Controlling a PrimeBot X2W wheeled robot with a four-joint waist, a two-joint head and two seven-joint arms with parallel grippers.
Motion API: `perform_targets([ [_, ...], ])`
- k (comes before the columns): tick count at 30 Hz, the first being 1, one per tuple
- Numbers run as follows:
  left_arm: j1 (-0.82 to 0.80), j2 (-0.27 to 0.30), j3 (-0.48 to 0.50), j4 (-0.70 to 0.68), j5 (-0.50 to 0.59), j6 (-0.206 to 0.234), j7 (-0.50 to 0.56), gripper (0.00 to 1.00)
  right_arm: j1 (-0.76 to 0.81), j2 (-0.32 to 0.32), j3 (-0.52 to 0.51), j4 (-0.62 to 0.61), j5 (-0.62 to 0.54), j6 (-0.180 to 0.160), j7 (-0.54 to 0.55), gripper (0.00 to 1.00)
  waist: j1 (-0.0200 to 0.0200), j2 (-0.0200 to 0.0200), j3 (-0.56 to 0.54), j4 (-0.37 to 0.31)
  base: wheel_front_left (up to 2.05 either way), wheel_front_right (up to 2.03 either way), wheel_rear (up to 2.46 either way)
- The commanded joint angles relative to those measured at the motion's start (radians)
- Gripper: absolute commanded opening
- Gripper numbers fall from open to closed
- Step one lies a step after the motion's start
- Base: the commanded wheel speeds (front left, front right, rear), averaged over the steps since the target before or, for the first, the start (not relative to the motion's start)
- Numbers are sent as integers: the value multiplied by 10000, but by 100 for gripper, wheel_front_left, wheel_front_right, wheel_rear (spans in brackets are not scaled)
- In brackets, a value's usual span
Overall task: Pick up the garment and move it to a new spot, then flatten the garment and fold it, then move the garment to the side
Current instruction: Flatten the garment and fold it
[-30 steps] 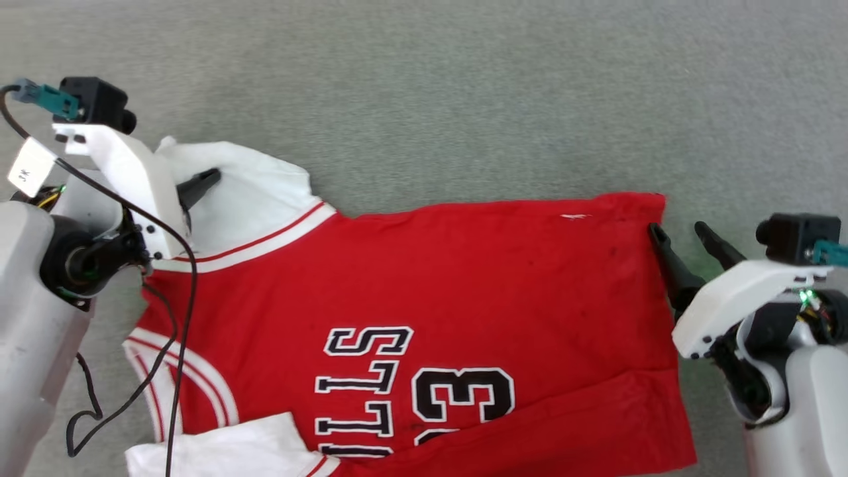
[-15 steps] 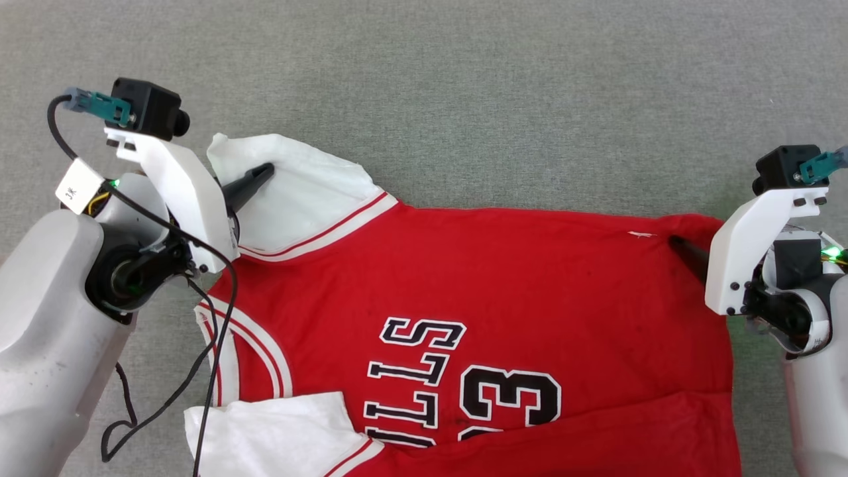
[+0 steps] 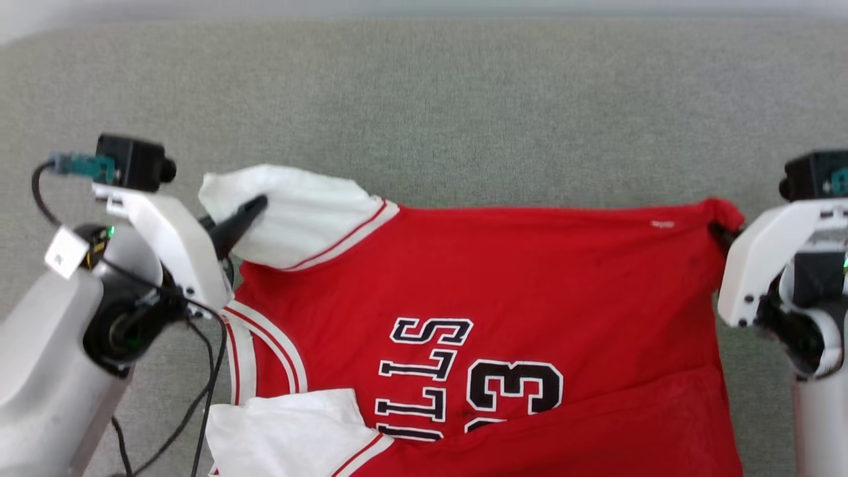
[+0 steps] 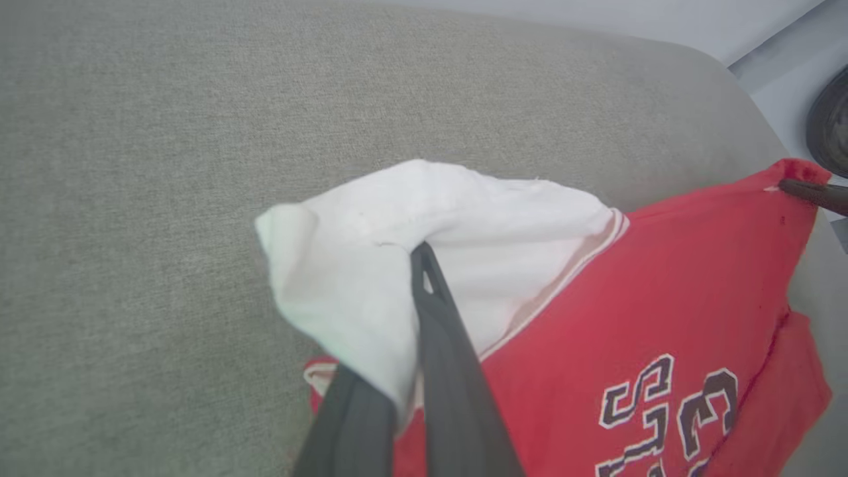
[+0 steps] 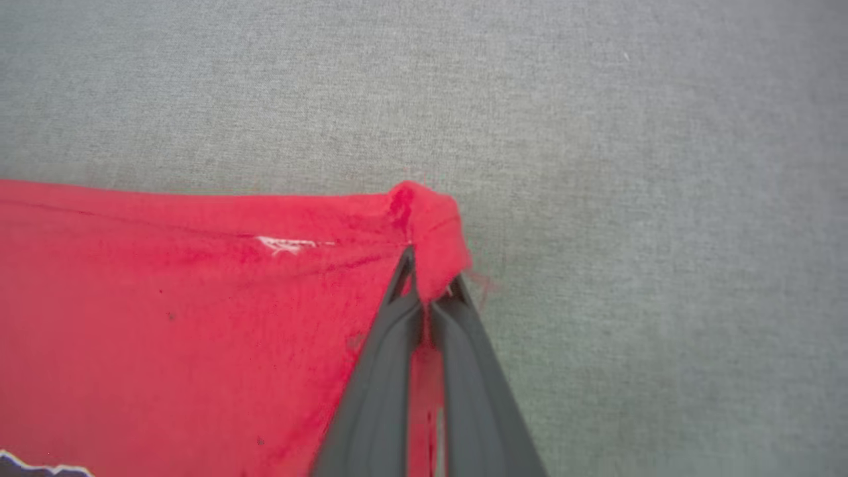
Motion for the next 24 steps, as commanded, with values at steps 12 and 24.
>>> perform_targets([
  [12, 3931, 658, 109, -2419, -652, 1595, -527, 0, 2748, 569, -578, -580, 185, -11, -719, 0, 0, 0, -1201, 166, 0, 0, 0],
  [24, 6327, 379, -16, -2880, -1359, 2346, -873, 0, 4656, 899, -1106, -701, 440, -13, -1121, 0, 0, 0, -1673, 262, 0, 0, 0],
])
